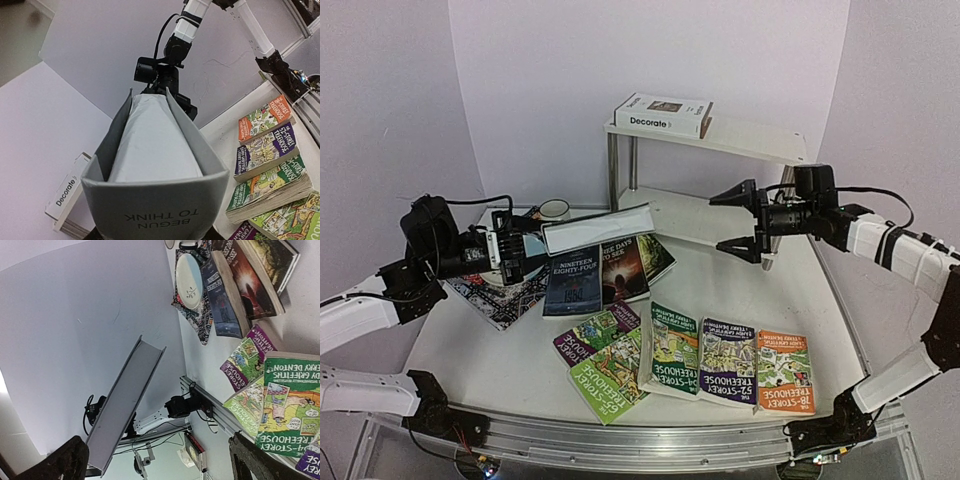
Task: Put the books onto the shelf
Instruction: Pass from the right arm to the left, then place the book in the book pile on the shelf.
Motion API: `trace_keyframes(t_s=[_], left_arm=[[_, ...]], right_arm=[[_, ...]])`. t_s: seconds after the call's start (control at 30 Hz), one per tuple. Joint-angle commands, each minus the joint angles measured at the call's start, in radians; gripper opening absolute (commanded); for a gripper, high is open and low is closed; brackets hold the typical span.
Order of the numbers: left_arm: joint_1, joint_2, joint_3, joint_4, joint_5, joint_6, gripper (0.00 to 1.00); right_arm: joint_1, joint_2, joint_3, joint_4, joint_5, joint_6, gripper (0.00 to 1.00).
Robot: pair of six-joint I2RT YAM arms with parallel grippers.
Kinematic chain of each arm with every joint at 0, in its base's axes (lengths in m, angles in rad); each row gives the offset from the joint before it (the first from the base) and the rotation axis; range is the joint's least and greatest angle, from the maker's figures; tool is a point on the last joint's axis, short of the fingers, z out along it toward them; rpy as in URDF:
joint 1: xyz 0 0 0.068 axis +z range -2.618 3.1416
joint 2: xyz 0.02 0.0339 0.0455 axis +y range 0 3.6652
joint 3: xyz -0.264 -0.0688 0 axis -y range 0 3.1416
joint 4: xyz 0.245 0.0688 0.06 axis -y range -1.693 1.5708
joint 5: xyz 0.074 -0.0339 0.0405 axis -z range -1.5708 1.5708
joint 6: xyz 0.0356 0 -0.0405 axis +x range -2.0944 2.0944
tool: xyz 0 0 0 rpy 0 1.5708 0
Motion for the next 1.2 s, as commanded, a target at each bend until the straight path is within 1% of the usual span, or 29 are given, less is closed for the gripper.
trace_keyframes(t_s=[0.0, 0.1, 0.2, 0.33, 0.4, 0.47, 0.6, 0.73, 0.9, 1.07, 1.17], left_arm=[[-0.004, 0.003, 0.021, 0.043, -0.103, -0.201, 0.14], [-0.004, -0.001, 0.033, 0.041, -0.199, -0.335, 0.17], [-0.004, -0.013, 0.033, 0.033, -0.262, -0.421, 0.12], [-0.004, -0.03, 0.012, 0.024, -0.237, -0.468, 0.03], [-0.004, -0.02, 0.003, 0.017, -0.221, -0.51, 0.0], [-0.003, 0.006, 0.016, -0.014, -0.216, -0.554, 0.0], [-0.004, 0.089, 0.068, -0.136, -0.204, -0.567, 0.0], [-0.004, 0.166, 0.097, -0.207, -0.241, -0.588, 0.0], [-0.003, 0.225, 0.151, -0.248, -0.333, -0.678, 0.0], [-0.004, 0.255, 0.209, -0.299, -0.531, -0.812, 0.0], [-0.004, 0.261, 0.241, -0.35, -0.541, -0.749, 0.0]], right_arm=[[-0.038, -0.049, 0.067, -0.277, 0.07, -0.23, 0.98], [-0.074, -0.066, 0.089, -0.382, 0.138, -0.317, 0.98], [-0.105, -0.079, 0.088, -0.421, 0.171, -0.35, 0.98], [-0.124, -0.083, 0.087, -0.437, 0.186, -0.366, 0.98], [-0.126, -0.08, 0.088, -0.441, 0.187, -0.367, 0.98], [-0.129, -0.078, 0.089, -0.442, 0.189, -0.37, 0.98], [-0.132, -0.084, 0.09, -0.45, 0.212, -0.38, 0.98], [-0.136, -0.095, 0.086, -0.461, 0.245, -0.396, 0.98], [-0.139, -0.11, 0.083, -0.481, 0.284, -0.423, 0.98], [-0.142, -0.11, 0.078, -0.49, 0.294, -0.435, 0.98], [-0.14, -0.106, 0.074, -0.491, 0.296, -0.44, 0.98]])
